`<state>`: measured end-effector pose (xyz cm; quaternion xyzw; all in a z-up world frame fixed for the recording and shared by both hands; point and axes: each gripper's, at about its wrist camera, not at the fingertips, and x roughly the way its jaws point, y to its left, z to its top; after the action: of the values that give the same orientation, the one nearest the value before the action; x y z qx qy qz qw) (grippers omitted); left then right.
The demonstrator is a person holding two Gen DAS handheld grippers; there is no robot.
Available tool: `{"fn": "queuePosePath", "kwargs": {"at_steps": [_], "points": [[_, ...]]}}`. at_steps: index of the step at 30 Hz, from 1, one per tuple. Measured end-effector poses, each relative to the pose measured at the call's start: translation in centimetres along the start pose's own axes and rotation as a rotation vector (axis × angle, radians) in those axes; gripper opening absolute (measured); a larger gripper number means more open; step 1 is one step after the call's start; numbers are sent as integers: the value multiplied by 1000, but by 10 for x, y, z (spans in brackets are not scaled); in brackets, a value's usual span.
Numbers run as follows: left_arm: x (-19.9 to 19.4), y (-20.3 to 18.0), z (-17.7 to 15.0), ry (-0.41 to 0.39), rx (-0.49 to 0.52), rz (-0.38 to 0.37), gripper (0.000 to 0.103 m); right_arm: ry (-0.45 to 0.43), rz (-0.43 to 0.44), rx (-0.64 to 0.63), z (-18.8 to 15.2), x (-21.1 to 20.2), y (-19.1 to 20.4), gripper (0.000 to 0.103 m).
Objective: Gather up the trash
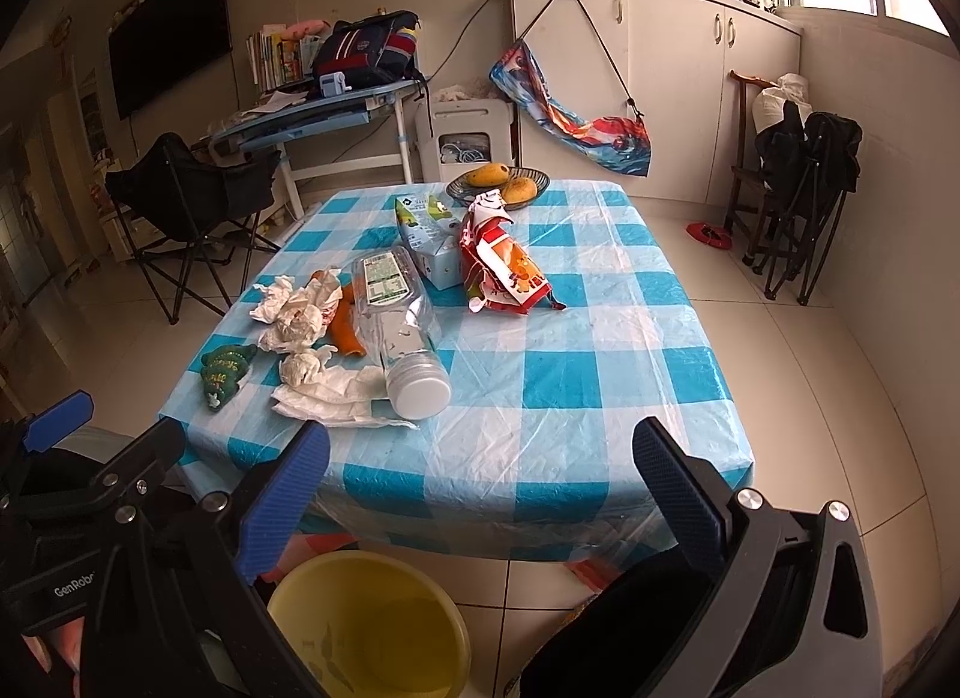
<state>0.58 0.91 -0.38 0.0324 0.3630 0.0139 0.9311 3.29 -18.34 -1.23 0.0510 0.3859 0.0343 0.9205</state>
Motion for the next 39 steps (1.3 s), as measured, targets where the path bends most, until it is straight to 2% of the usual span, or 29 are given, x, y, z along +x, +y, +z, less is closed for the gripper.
{"fn": "queuePosePath", "kwargs": {"at_steps": [5,9,14,18,20,29,39], "points": [[5,9,-2,-50,-73,-43,96,14,4,-3,-1,5,1,97],[13,14,1,-25,-95,-44,96,32,10,-8,-3,10,3,97],[24,18,2,-14,-83,-3,96,59,26,-17,-7,17,6,97],[36,17,4,34,-70,30,96,74,52,-27,-10,23,10,97],[38,19,5,12,-60,48,96,80,63,-28,-12,25,10,97],[54,22,6,60,-33,84,96,103,90,-32,-16,37,17,97],[64,31,9,73,-30,103,96,133,97,-78,-20,49,31,97]]}}
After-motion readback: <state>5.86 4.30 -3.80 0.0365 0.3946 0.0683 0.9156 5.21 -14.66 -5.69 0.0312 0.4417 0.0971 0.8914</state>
